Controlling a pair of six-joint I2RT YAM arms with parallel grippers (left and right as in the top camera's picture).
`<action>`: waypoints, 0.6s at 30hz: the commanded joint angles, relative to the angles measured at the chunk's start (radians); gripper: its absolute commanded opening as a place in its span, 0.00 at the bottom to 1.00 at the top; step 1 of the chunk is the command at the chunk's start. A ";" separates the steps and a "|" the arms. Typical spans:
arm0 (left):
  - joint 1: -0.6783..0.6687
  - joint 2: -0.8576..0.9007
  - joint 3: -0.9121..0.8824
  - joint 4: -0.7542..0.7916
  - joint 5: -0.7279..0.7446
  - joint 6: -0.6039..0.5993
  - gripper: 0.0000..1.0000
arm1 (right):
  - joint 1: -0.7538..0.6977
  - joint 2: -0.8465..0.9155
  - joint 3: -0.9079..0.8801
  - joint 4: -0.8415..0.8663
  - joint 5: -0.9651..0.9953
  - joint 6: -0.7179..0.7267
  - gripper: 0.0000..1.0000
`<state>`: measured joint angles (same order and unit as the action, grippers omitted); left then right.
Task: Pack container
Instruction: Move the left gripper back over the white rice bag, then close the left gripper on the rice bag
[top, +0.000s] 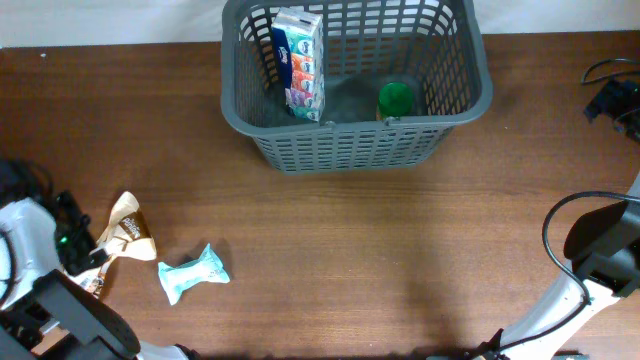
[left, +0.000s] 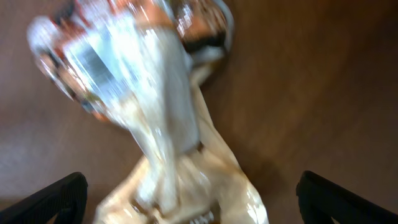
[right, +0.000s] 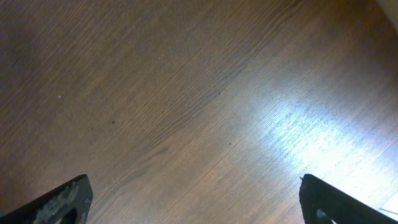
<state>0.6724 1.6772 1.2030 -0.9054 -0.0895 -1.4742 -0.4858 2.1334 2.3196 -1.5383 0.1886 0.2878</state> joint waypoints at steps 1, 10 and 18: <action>-0.060 0.029 -0.010 0.025 -0.039 -0.105 0.99 | -0.004 -0.001 -0.006 0.002 -0.002 0.009 0.99; -0.060 0.117 -0.010 -0.008 -0.009 -0.150 0.99 | -0.004 -0.001 -0.006 0.002 -0.002 0.010 0.99; -0.060 0.176 -0.028 -0.001 -0.015 -0.148 0.99 | -0.004 -0.001 -0.006 0.002 -0.002 0.009 0.99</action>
<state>0.6090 1.8240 1.2007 -0.9066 -0.0978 -1.6054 -0.4858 2.1334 2.3196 -1.5387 0.1886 0.2878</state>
